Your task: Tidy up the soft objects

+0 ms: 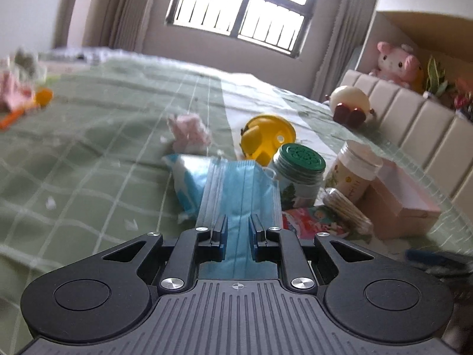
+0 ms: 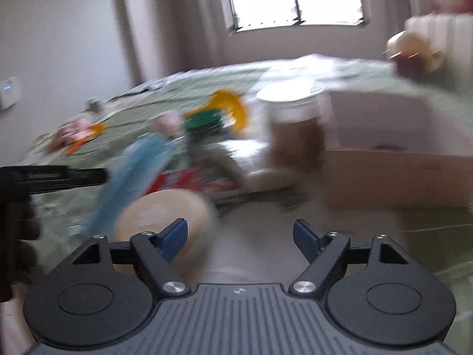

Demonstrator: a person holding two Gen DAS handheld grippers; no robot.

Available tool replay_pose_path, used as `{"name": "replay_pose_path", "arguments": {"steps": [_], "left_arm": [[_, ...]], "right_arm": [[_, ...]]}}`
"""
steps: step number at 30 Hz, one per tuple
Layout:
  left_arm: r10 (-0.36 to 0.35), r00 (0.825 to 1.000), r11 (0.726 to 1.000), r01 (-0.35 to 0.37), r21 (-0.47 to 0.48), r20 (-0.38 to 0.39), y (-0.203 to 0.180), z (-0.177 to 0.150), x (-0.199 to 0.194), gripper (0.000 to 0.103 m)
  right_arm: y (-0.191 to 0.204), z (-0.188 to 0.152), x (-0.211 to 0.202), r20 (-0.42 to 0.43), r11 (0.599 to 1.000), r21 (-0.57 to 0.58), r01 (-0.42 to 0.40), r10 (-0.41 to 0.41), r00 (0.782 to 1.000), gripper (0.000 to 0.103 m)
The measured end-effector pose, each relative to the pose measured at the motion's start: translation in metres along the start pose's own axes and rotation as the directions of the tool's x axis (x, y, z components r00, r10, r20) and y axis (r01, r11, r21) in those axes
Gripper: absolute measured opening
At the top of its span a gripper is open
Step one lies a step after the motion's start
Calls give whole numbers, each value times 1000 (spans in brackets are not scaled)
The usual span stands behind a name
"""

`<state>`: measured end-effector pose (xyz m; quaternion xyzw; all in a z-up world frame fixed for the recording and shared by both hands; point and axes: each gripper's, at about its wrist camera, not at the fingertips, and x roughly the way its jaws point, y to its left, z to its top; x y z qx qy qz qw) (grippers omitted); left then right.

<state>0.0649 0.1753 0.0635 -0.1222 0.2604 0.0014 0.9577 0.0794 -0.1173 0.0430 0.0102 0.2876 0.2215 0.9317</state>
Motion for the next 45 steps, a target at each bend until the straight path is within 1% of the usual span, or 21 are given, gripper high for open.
{"name": "replay_pose_path", "arguments": {"steps": [2, 5, 6, 8, 11, 13, 14, 17, 20, 23, 27, 29, 31, 34, 36, 37, 38, 39, 41, 43, 45], "left_arm": [[5, 1000, 998, -6, 57, 15, -8, 0, 0, 17], [-39, 999, 991, 41, 127, -13, -22, -4, 4, 17], [-43, 999, 986, 47, 158, -27, -27, -7, 5, 17], [-30, 999, 977, 38, 209, -40, -35, -11, 8, 19], [28, 1000, 973, -26, 231, -6, -34, -11, 8, 20], [84, 996, 974, -90, 207, 37, -27, -8, 5, 20], [98, 994, 977, -104, 185, 44, -22, -6, 4, 20], [108, 993, 992, -110, 56, 42, 2, 0, 1, 20], [120, 991, 991, -116, -59, 60, 25, 3, -4, 20], [163, 984, 985, -159, -65, 72, 36, 5, -9, 20], [149, 987, 987, -145, -63, 53, 48, 5, -8, 20], [141, 989, 986, -137, -99, 33, 58, 5, 0, 20], [118, 993, 974, -114, -193, 10, 77, 3, 5, 20], [36, 999, 934, -44, -355, -28, 109, -5, 12, 20], [-90, 995, 895, 57, -442, -52, 122, -12, 17, 19], [-161, 986, 874, 121, -471, -46, 123, -14, 17, 20], [-211, 977, 861, 168, -479, -37, 121, -14, 17, 20], [-250, 968, 857, 208, -472, -28, 116, -13, 16, 20], [-300, 954, 864, 261, -430, -24, 101, -9, 14, 20], [-334, 941, 883, 295, -365, -49, 81, -5, 16, 20], [-335, 938, 909, 296, -292, -92, 59, -3, 20, 20]], "right_arm": [[-17, -4, 1, -5, 997, 44, 56, -56, 998, 81], [-34, -15, 10, -44, 991, 113, 71, -66, 997, 81], [-36, -18, 10, -34, 991, 116, 73, -69, 997, 81], [-33, -23, 9, -10, 993, 89, 83, -83, 997, 82], [-21, -26, 13, -9, 994, 16, 113, -112, 994, 85], [-20, -27, 14, -7, 993, 5, 117, -117, 993, 86], [-21, -27, 11, -6, 993, 9, 114, -114, 993, 86], [-22, -26, 12, -4, 994, 15, 110, -110, 994, 86], [-21, -27, 12, -3, 993, 9, 115, -115, 993, 86], [-21, -27, 12, -5, 993, 4, 119, -119, 993, 86], [-18, -27, 13, -9, 991, -10, 130, -130, 991, 86], [-18, -28, 13, -10, 991, -15, 135, -135, 991, 86], [-18, -28, 13, -9, 990, -17, 137, -137, 991, 86], [-17, -28, 13, -9, 990, -20, 141, -141, 990, 86], [-17, -29, 14, -10, 990, -22, 142, -142, 990, 87], [-17, -28, 14, -11, 990, -23, 142, -143, 990, 87], [-17, -29, 14, -11, 989, -23, 143, -143, 990, 87], [-17, -29, 14, -11, 989, -24, 144, -144, 990, 87], [-16, -29, 14, -12, 989, -25, 145, -146, 989, 87], [-16, -29, 14, -11, 989, -26, 146, -146, 989, 87], [-16, -29, 14, -11, 989, -26, 146, -146, 989, 87]]}}
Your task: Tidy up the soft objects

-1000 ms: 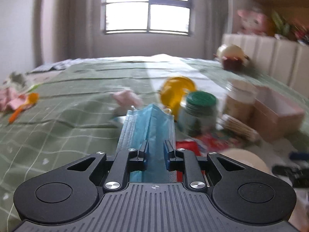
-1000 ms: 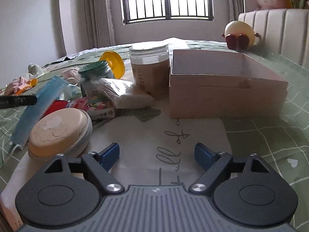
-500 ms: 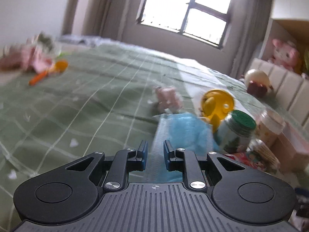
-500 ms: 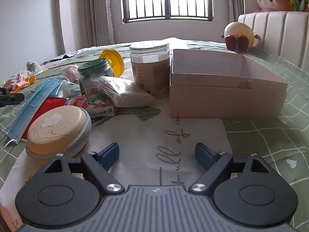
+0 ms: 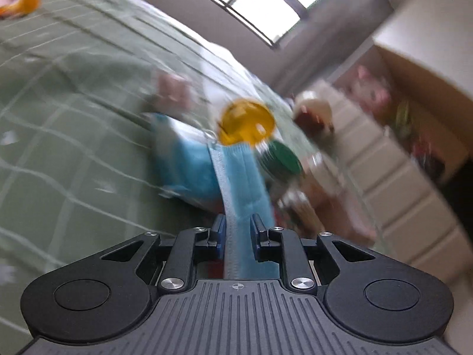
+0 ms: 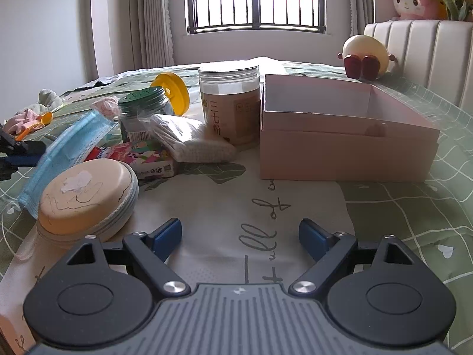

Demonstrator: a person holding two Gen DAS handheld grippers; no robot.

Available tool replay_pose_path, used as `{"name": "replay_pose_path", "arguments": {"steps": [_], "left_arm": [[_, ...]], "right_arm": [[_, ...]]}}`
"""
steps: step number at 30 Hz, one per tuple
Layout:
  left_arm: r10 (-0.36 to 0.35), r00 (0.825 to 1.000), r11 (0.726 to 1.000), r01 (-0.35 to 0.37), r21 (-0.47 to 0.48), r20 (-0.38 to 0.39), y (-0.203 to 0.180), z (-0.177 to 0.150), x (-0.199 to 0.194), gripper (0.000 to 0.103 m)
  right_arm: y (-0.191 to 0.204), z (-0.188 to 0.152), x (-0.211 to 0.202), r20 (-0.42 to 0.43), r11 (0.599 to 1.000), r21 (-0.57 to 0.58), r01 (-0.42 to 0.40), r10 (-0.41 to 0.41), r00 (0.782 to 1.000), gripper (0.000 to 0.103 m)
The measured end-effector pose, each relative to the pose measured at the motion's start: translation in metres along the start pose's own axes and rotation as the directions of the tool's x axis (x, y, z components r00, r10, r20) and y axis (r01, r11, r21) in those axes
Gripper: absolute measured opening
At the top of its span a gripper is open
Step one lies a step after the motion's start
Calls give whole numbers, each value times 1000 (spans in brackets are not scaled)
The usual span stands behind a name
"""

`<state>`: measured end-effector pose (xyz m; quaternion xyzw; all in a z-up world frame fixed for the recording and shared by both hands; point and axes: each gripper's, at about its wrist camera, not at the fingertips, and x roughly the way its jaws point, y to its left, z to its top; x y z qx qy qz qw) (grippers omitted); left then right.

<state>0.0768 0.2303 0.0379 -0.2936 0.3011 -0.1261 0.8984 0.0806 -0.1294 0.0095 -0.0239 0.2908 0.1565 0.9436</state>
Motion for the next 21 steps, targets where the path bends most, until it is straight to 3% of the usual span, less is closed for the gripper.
{"name": "replay_pose_path", "arguments": {"steps": [4, 12, 21], "left_arm": [[73, 997, 989, -69, 127, -28, -32, -9, 19, 20], [147, 989, 943, -131, 306, -28, -77, -11, 35, 20], [127, 989, 927, -91, 364, -79, -96, -16, 42, 20]], "right_arm": [[0, 0, 0, 0, 1000, 0, 0, 0, 1000, 87], [0, -1, -2, 5, 1000, 9, -4, 3, 1000, 87], [-1, -1, -3, 8, 1000, 12, -7, 7, 1000, 87]]}}
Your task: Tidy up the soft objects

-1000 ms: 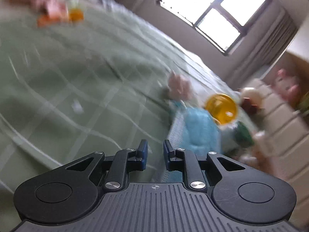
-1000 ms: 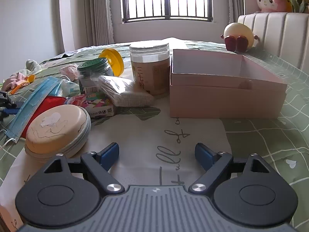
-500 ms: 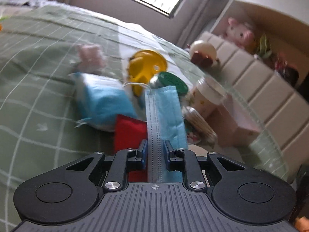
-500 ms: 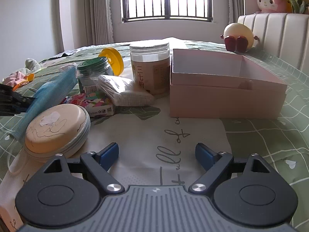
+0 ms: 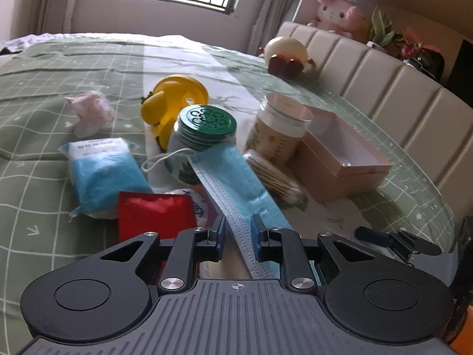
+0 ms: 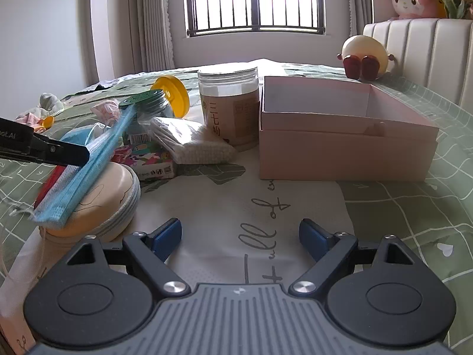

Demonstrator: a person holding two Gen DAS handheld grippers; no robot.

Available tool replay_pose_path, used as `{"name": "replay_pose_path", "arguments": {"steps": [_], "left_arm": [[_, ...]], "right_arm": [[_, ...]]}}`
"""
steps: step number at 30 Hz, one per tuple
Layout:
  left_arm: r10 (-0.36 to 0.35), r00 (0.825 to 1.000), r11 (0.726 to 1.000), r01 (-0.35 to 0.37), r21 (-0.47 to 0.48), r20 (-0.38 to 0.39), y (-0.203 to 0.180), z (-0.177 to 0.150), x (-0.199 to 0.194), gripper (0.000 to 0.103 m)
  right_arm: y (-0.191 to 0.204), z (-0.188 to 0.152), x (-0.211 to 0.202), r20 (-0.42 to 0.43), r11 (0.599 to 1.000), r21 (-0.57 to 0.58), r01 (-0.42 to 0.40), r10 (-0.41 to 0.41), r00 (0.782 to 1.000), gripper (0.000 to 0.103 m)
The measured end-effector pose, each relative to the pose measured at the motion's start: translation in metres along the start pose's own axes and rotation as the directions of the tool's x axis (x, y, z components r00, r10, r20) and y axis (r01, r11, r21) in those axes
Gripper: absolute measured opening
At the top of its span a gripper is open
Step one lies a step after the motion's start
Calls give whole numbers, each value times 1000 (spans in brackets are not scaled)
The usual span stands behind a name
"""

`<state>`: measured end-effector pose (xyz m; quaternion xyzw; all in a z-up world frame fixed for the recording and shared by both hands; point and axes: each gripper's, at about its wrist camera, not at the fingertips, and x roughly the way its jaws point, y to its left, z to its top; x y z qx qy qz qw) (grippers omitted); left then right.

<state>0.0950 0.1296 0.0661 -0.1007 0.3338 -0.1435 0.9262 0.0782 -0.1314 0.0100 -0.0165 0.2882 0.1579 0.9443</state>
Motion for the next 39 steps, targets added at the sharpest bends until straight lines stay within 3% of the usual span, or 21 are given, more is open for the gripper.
{"name": "replay_pose_path", "arguments": {"steps": [9, 13, 20, 22, 24, 26, 27, 29, 30, 32, 39], "left_arm": [[36, 999, 999, -35, 38, -21, -8, 1, 3, 20], [25, 1000, 1000, -25, 8, -8, 0, -2, -2, 20], [20, 998, 993, -13, -116, 59, 34, -10, -28, 20], [41, 997, 989, -30, -143, 68, 45, -13, -36, 20], [57, 996, 985, -45, -164, 70, 54, -16, -42, 20], [68, 995, 982, -54, -182, 73, 61, -20, -46, 20], [73, 994, 980, -57, -188, 75, 63, -21, -47, 20], [84, 993, 977, -66, -201, 82, 69, -24, -47, 20], [93, 992, 975, -73, -209, 86, 71, -23, -46, 20], [113, 988, 969, -86, -233, 104, 77, -24, -43, 20], [141, 968, 927, -56, -372, 207, 112, -12, -41, 20]], "right_arm": [[2, 8, -9, 12, 1000, 20, -3, 3, 1000, 87], [13, 29, -22, 42, 980, 79, -185, 182, 982, 87], [77, 61, -1, -8, 946, -77, -314, 315, 949, 87], [90, 65, 11, -35, 943, -104, -315, 313, 949, 87], [102, 66, 24, -69, 942, -135, -308, 301, 951, 81], [109, 65, 31, -95, 942, -168, -291, 278, 956, 64], [109, 65, 32, -91, 942, -180, -283, 270, 958, 61], [108, 66, 27, -81, 945, -194, -265, 254, 964, 29], [105, 67, 24, -83, 944, -191, -268, 256, 963, 21], [96, 70, 16, -65, 951, -175, -254, 246, 967, 15], [76, 58, 1, -63, 960, -151, -237, 230, 971, 14]]}}
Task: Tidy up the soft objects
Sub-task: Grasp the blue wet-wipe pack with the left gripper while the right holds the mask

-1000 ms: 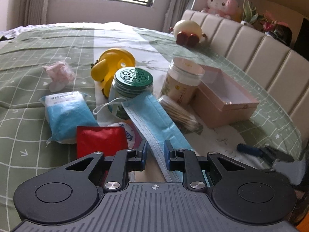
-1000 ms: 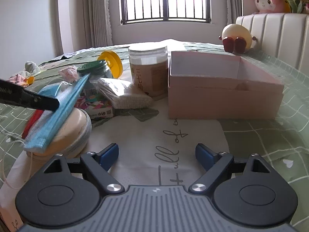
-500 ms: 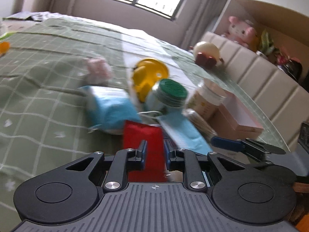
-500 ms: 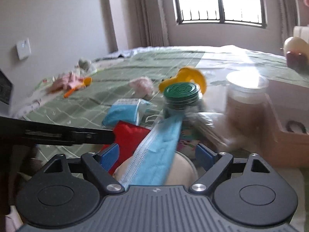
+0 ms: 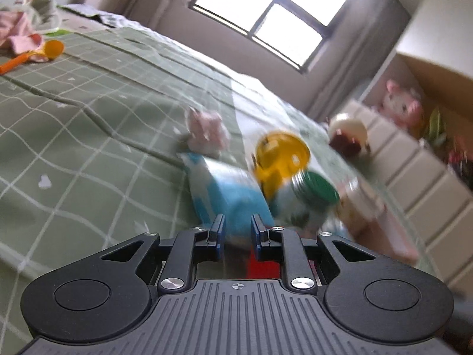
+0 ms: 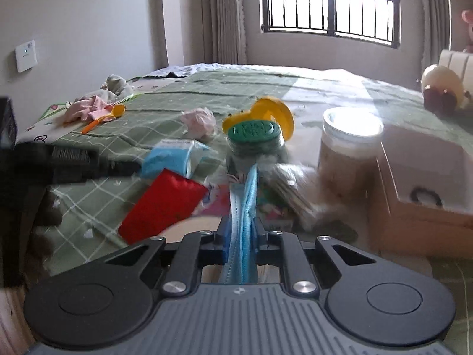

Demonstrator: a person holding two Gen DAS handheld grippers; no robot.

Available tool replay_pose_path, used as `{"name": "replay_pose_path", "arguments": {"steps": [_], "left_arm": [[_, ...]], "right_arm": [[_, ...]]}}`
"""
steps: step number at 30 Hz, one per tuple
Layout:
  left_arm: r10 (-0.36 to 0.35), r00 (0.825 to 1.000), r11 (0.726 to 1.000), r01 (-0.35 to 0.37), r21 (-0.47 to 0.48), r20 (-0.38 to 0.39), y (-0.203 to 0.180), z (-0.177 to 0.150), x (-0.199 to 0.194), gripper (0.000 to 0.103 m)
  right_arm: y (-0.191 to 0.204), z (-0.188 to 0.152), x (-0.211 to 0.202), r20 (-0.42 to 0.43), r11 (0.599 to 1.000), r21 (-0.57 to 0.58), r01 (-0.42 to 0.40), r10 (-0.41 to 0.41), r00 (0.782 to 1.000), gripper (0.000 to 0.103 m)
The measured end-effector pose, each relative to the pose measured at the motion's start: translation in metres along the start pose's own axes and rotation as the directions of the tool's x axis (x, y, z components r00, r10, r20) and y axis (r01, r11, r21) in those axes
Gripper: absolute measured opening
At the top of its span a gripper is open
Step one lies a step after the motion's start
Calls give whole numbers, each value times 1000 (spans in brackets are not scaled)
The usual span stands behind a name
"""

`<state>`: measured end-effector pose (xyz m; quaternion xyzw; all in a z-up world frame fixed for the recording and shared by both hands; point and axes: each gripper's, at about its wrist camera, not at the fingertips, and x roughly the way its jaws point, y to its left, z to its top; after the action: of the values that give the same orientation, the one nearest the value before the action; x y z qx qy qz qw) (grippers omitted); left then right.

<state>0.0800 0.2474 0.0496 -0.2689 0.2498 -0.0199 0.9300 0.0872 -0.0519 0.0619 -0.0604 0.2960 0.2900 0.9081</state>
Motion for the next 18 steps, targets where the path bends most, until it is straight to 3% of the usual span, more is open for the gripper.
{"name": "replay_pose_path", "arguments": {"steps": [4, 7, 10, 14, 18], "left_arm": [[65, 998, 997, -65, -29, 13, 6, 33, 16, 20], [166, 986, 981, -162, 106, -31, -17, 47, 32, 20], [246, 967, 915, -209, 345, -68, -50, 39, 54, 22], [303, 953, 807, -271, 525, 28, -75, 14, 66, 22], [288, 955, 770, -278, 574, 76, -80, -1, 68, 21]], "right_arm": [[5, 2, -3, 10, 999, 14, -38, 38, 999, 14], [18, 3, 0, 5, 998, -8, -57, 58, 998, 14], [28, -3, 4, 15, 998, -44, -37, 37, 999, 15], [37, -13, -1, 59, 993, -115, 10, -3, 998, 15], [33, -18, -5, 77, 993, -118, 1, 9, 997, 15]]}}
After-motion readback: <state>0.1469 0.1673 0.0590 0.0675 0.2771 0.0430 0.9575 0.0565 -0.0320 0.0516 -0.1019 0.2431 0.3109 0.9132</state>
